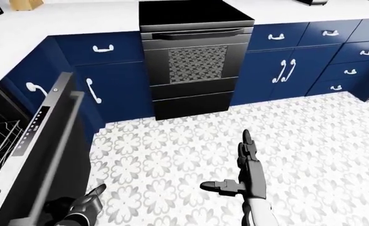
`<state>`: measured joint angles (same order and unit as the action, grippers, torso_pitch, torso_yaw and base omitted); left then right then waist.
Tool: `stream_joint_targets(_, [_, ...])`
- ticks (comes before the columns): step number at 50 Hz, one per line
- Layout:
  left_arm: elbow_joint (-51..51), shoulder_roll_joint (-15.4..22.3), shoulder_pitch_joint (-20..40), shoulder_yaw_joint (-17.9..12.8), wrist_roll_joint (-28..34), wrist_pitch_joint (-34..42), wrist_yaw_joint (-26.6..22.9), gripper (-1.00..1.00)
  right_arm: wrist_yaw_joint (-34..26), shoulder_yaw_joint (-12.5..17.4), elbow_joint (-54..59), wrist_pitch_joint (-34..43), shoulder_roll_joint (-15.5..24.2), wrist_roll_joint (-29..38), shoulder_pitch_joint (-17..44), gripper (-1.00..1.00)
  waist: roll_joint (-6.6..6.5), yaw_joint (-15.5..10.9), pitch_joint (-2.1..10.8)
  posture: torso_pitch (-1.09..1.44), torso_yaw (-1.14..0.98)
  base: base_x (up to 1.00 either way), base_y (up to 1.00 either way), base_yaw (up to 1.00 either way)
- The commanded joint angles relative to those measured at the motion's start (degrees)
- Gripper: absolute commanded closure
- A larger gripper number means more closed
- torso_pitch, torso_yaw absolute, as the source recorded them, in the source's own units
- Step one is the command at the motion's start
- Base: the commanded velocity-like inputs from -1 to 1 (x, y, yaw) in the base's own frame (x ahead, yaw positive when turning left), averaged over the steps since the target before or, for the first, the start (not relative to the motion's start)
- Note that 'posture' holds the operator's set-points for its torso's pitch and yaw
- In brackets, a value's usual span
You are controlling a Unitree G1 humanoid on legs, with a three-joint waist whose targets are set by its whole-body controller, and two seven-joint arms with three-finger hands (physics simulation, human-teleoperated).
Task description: Close the dishwasher door
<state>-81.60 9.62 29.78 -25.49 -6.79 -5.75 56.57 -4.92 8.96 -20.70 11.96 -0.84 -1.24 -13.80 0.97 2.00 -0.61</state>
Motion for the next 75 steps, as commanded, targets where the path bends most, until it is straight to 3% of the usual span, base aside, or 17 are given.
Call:
stream_joint_targets(1, [2.5,2.7,1.2,0.3,1.5,-2.8,4.0,-1.00,0.0,0.0,-2.4,-1.3,0.2,-0.1,0.7,-1.00,-0.83,-0.4,1.07,0.00,0.00,0.00,0.00,0.00])
stream_joint_targets(75, [2.7,13.5,1.7,-2.7,-6.1,0.5,2.6,-1.00,-0.5,1.2,-0.5,-2.8,0.3,-1.0,0.2,-1.00,-2.46,-0.1,0.85,0.00,0.00,0.00,0.00,0.00])
